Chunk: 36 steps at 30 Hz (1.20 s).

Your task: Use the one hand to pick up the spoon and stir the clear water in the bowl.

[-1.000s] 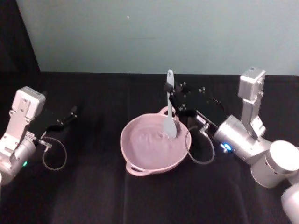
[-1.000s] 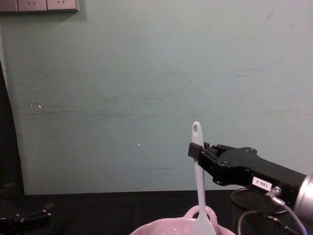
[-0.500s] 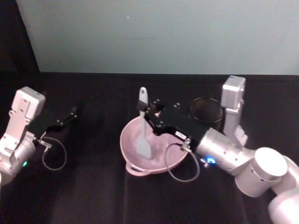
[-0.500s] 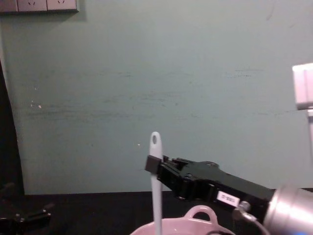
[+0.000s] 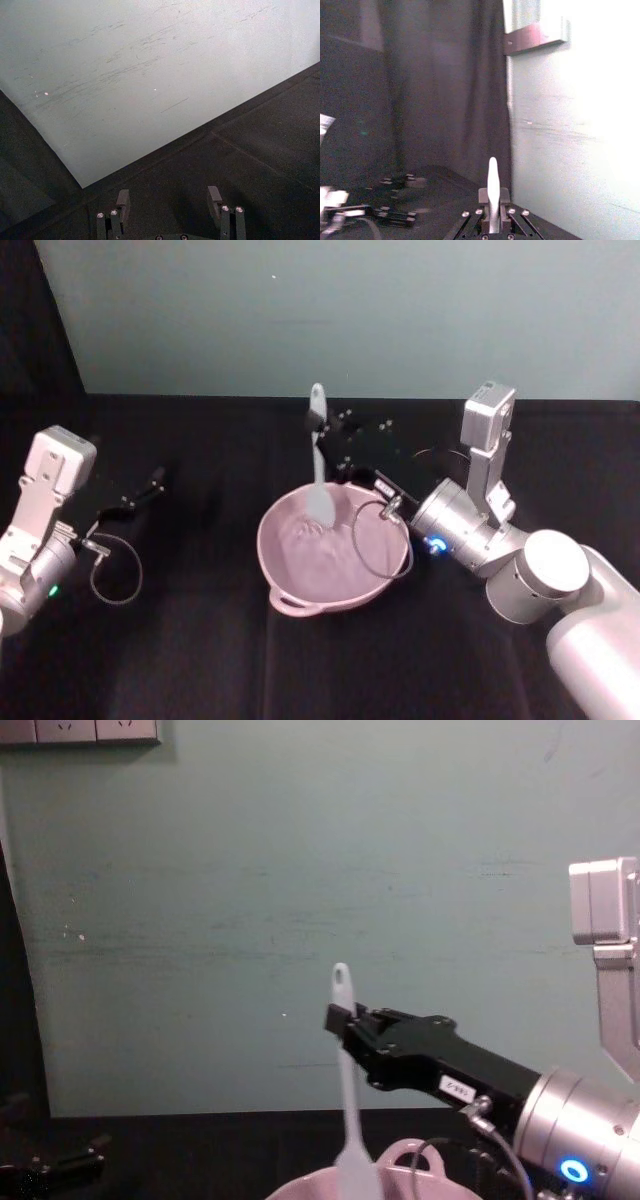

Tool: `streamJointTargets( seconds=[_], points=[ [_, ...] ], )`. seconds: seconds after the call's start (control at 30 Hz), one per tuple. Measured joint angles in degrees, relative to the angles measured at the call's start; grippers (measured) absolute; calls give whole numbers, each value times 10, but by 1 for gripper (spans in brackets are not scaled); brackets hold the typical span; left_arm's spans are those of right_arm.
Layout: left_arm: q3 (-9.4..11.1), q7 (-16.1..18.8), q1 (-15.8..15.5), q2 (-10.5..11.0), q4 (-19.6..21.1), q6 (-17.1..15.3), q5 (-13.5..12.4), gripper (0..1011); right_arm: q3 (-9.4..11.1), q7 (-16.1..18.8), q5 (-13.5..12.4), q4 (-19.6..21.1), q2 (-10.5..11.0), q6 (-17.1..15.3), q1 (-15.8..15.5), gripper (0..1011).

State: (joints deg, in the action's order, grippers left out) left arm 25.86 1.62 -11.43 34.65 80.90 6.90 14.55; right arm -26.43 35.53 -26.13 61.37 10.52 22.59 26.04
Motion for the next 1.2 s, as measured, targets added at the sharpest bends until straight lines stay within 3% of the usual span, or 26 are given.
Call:
streamJointTargets(
  seconds=[0.17, 0.37, 0.6, 0.77, 1.03, 1.2],
  points=[
    [0, 0, 0, 0, 0, 0, 0, 1011, 16, -18, 18, -13, 7, 8, 8, 123],
    [0, 0, 0, 0, 0, 0, 0, 1011, 32, -20, 20, 37, 32, -15, -17, 122],
    [0, 0, 0, 0, 0, 0, 0, 1011, 34, 11, -7, 106, 67, -71, -52, 122],
    [0, 0, 0, 0, 0, 0, 0, 1011, 20, 36, -36, 143, 81, -107, -72, 123],
    [0, 0, 0, 0, 0, 0, 0, 1011, -5, 55, -63, 158, 70, -125, -75, 122],
    [0, 0, 0, 0, 0, 0, 0, 1011, -18, 51, -64, 123, 43, -102, -52, 123]
  ],
)
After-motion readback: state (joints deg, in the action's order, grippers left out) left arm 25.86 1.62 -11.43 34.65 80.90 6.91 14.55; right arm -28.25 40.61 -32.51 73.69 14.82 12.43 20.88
